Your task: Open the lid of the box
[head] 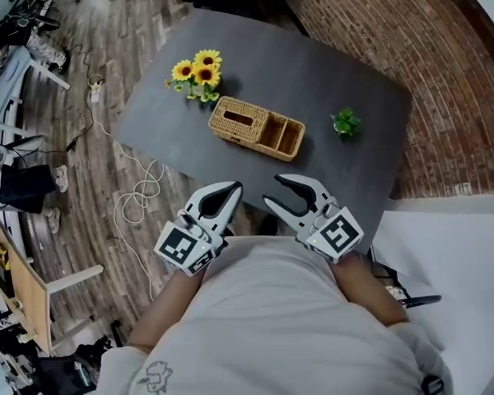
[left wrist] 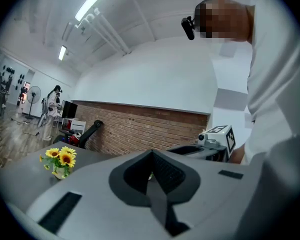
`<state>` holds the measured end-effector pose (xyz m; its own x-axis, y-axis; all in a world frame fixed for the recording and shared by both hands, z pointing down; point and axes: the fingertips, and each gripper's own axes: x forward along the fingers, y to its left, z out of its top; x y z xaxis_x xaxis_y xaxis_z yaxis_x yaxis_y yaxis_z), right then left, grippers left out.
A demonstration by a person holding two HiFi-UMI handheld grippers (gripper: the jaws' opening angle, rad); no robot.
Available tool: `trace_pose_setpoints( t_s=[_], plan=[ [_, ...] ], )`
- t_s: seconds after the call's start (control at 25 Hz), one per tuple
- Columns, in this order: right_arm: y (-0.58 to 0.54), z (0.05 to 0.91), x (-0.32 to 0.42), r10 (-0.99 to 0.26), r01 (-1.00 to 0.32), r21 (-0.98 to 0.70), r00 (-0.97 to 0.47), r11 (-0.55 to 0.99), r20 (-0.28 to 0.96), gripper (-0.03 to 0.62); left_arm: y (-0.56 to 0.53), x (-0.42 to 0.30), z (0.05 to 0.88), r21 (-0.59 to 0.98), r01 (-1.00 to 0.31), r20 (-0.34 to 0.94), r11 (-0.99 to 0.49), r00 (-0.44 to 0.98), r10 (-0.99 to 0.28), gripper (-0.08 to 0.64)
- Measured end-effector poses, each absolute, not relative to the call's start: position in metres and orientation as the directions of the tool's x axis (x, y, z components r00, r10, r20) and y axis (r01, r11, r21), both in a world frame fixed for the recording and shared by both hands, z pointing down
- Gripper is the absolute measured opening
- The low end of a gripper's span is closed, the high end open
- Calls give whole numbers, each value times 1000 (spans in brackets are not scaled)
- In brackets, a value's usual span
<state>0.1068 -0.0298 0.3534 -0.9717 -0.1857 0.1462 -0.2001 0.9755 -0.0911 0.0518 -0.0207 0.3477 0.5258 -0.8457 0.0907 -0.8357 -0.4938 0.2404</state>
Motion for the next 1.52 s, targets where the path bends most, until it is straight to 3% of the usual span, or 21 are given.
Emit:
trace_pose_setpoints(
  t_s=[0.36,1.08,1.52],
  plan=[
    [-53,349,73,-318,-332,-74,-936,941,153,182,-50,13,342,249,-765,64,-594,625,-778,11],
    [-62,342,-90,-434,-446,-36,-884,894,175,181,-60,-137,333,233,-632,35,-739,765,-643,11],
    [-67,361,-106,-467,-489,-46,-854,871,229,181,-68,-171,342,240,-615,48,-751,781,-623,11]
  ],
)
